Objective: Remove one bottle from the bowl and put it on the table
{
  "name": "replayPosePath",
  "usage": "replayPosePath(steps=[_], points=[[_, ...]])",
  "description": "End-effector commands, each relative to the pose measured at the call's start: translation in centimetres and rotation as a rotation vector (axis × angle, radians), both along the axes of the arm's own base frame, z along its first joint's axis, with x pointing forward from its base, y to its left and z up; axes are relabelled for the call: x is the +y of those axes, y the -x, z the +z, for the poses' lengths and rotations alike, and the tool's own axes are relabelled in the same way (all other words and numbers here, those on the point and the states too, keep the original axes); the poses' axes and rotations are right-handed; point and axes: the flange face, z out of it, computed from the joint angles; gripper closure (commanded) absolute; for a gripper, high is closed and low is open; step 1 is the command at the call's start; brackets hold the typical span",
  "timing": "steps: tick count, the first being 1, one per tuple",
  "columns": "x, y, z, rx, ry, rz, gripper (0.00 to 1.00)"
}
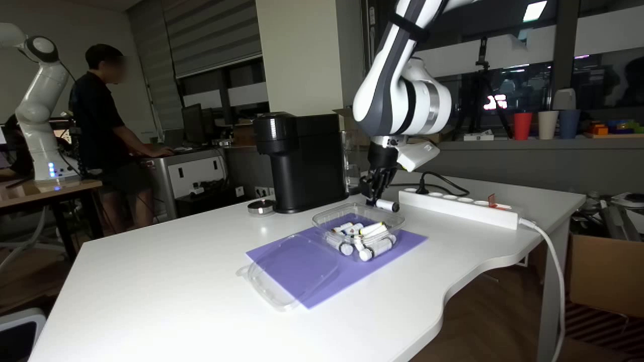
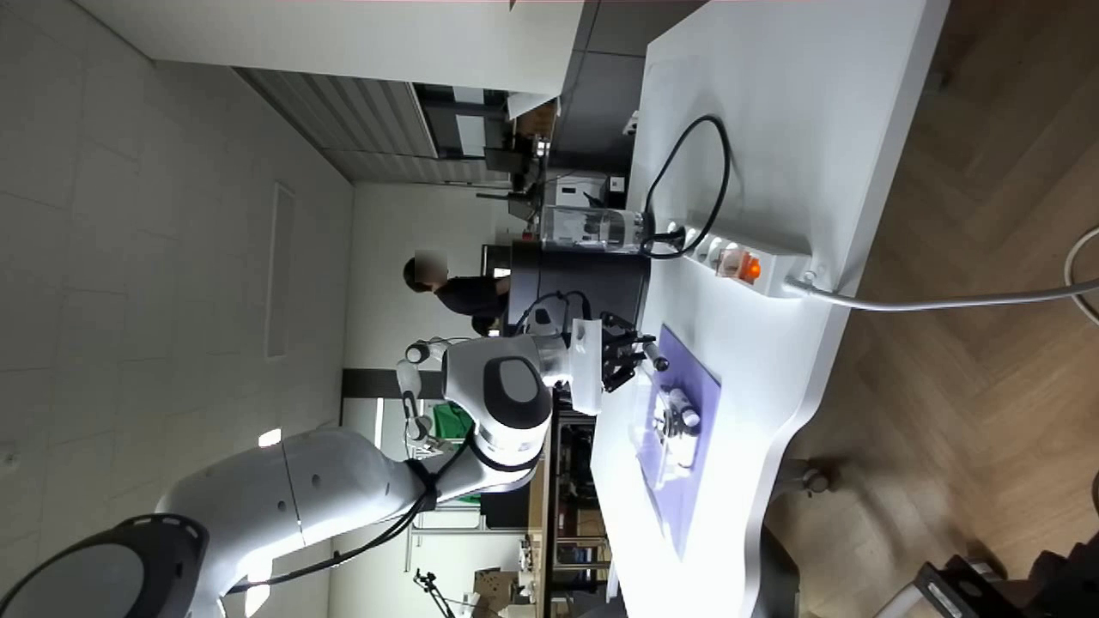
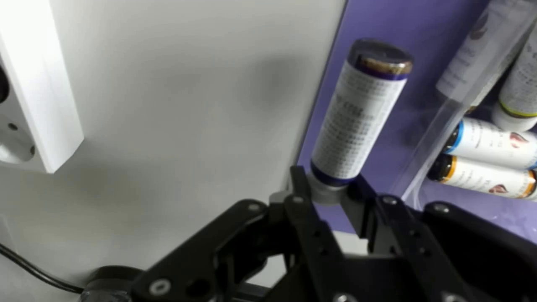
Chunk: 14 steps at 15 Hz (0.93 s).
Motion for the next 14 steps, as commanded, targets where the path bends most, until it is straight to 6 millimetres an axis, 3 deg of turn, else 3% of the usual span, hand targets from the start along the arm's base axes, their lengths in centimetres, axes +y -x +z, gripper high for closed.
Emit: replayPosePath(steps=[1, 5, 6, 8, 14], points=[[-0.2, -0.7, -1.6, -0.016, -0.026, -0.014, 0.94], [-0.3, -0.8, -2.7, -0.021, -0.037, -0.02, 0.94], [-0.4, -0.9, -2.5, -0.024, -0.039, -0.022, 0.49], [-0.4, -1.1, -1.9, -0.035, -0.041, -0.022, 0.43], [-0.9, -1.9, 1.0, -0.058, -0.036, -0.03, 0.01]])
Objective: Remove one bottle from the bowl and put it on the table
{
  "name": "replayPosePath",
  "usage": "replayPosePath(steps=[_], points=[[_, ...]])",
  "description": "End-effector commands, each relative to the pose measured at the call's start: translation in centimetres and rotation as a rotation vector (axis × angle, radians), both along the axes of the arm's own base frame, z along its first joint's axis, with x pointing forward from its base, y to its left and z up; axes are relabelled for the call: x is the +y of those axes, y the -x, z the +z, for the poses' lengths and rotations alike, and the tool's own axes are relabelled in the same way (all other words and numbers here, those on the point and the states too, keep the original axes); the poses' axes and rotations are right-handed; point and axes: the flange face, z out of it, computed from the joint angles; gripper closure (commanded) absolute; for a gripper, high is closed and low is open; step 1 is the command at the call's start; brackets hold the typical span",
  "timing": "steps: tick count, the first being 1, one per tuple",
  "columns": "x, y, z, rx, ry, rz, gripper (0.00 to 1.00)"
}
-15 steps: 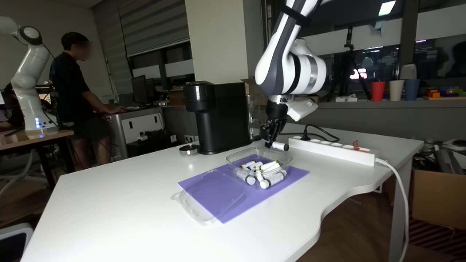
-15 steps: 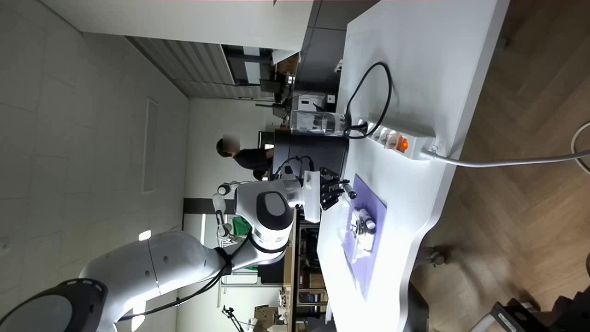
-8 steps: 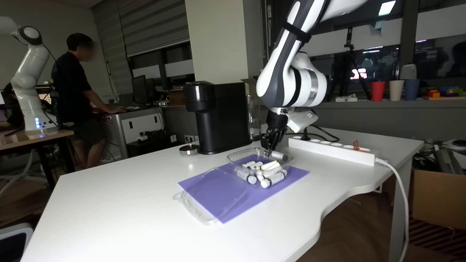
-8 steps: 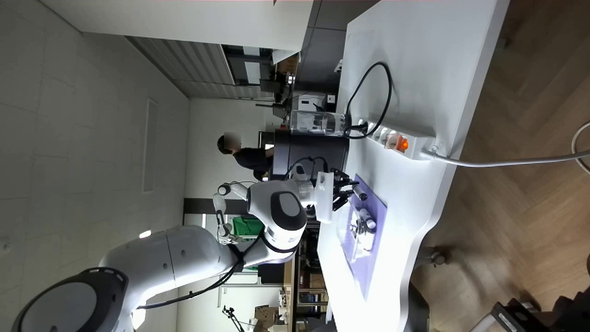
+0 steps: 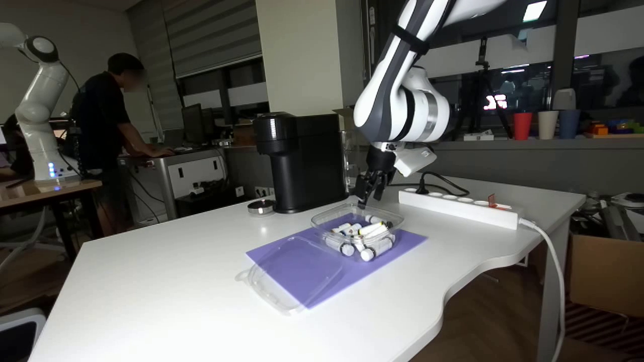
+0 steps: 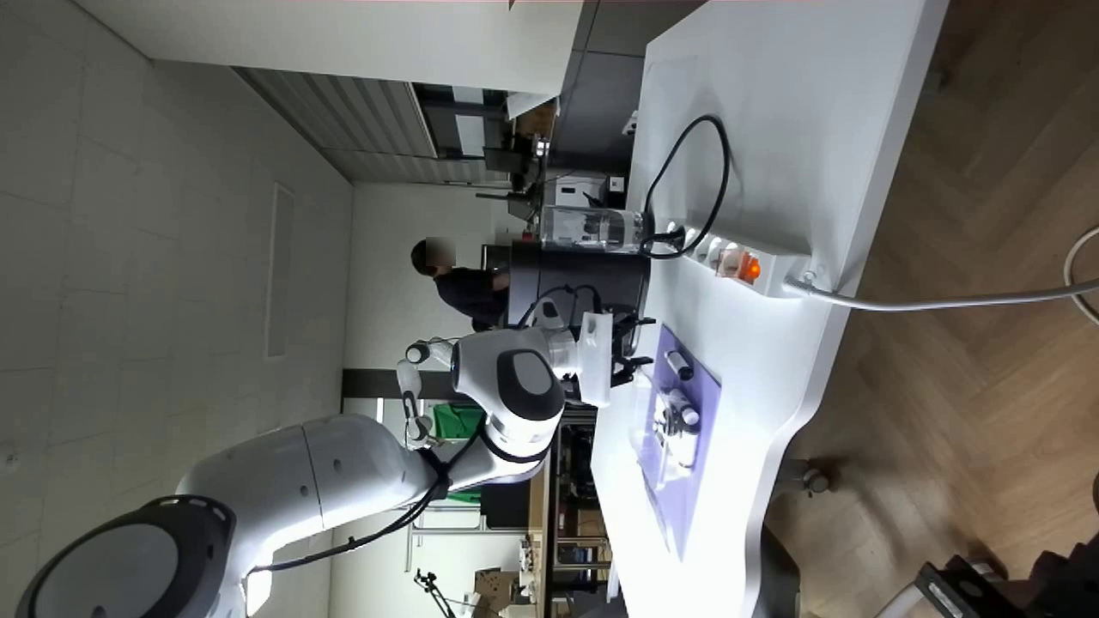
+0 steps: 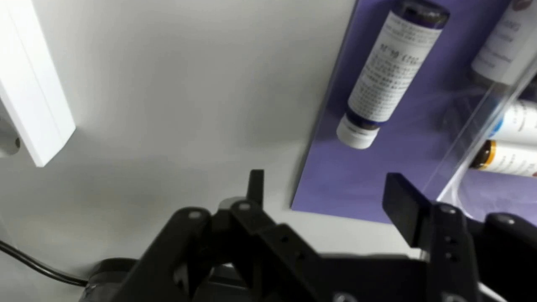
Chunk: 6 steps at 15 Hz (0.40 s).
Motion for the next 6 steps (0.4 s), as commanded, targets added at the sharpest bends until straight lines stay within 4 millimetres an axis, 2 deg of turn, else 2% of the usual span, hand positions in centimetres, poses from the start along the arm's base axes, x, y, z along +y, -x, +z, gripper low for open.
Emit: replayPosePath(steps=[1, 2, 3, 4, 6], points=[[-0.4, -0.7, 2.7, -0.008, 0.004, -0.016, 0.0], [-0.5, -0.7, 3.4, 0.0, 0.009, -0.03, 0.0], [-0.1, -0.5, 1.4, -0.014, 0.004, -0.004, 0.06], [-0.2, -0.6, 2.0, -0.012, 0.006, -0.005, 0.0], [-0.3, -0.7, 2.7, -0.012, 0.008, -0.007, 0.0]])
